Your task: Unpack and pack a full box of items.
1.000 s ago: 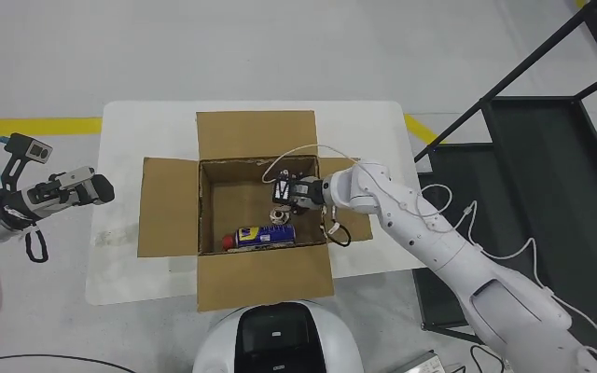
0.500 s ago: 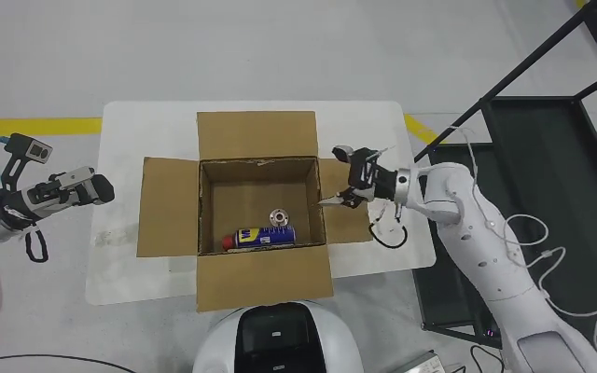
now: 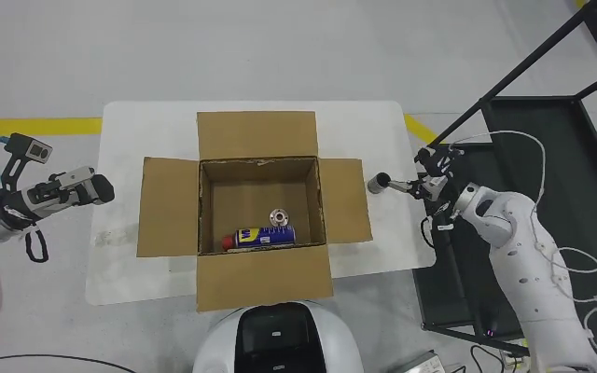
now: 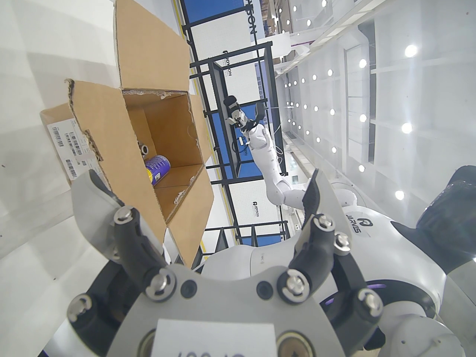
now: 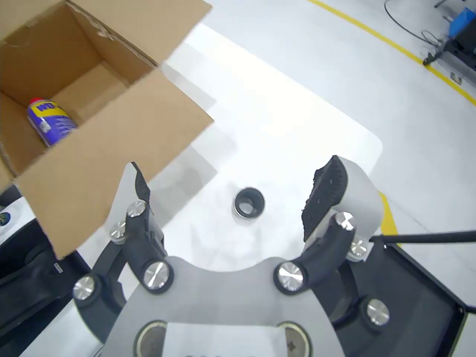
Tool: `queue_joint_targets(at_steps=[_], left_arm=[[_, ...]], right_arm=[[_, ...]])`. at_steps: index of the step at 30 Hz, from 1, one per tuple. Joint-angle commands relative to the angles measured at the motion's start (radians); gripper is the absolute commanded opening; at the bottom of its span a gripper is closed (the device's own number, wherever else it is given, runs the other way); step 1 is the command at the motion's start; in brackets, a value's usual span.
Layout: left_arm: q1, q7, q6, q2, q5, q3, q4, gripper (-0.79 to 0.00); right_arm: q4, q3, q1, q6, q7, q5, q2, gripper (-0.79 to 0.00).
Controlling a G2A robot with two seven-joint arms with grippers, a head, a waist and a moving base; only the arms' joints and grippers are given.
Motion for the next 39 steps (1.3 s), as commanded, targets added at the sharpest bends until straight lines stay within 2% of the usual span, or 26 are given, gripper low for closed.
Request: queue_joint_targets(at_steps=[1, 12, 18, 27, 28, 30, 31, 32, 39], left_arm=[[0.0, 0.0, 0.0, 0.0, 0.0, 0.0, 0.0, 0.0], [0.0, 0.0, 0.0, 0.0, 0.0, 0.0, 0.0, 0.0], [0.0, 0.0, 0.0, 0.0, 0.0, 0.0, 0.0, 0.0], [0.0, 0.0, 0.0, 0.0, 0.0, 0.0, 0.0, 0.0], [0.0, 0.0, 0.0, 0.0, 0.0, 0.0, 0.0, 0.0], [0.0, 0.0, 0.0, 0.0, 0.0, 0.0, 0.0, 0.0], [0.0, 0.0, 0.0, 0.0, 0.0, 0.0, 0.0, 0.0], [0.0, 0.0, 0.0, 0.0, 0.0, 0.0, 0.0, 0.0], [0.0, 0.0, 0.0, 0.0, 0.0, 0.0, 0.0, 0.0]], right_arm=[[0.054, -0.017, 0.023, 0.013, 0.005, -0.028, -0.001, 0.0], [0.284, -0.226, 0.205, -0.02, 0.021, -0.117, -0.034, 0.0], [0.412, -0.32, 0.298, 0.034, 0.005, -0.119, -0.063, 0.0], [0.551, -0.394, 0.382, 0.075, 0.021, -0.084, -0.096, 0.0], [0.56, -0.401, 0.388, 0.075, 0.02, -0.082, -0.098, -0.086], [0.574, -0.416, 0.4, 0.071, 0.026, -0.082, -0.104, -0.533], [0.581, -0.421, 0.406, 0.07, 0.027, -0.08, -0.106, -0.591], [0.588, -0.426, 0.411, 0.071, 0.027, -0.079, -0.108, -0.785], [0.631, -0.447, 0.437, 0.077, 0.028, -0.08, -0.118, -0.785]])
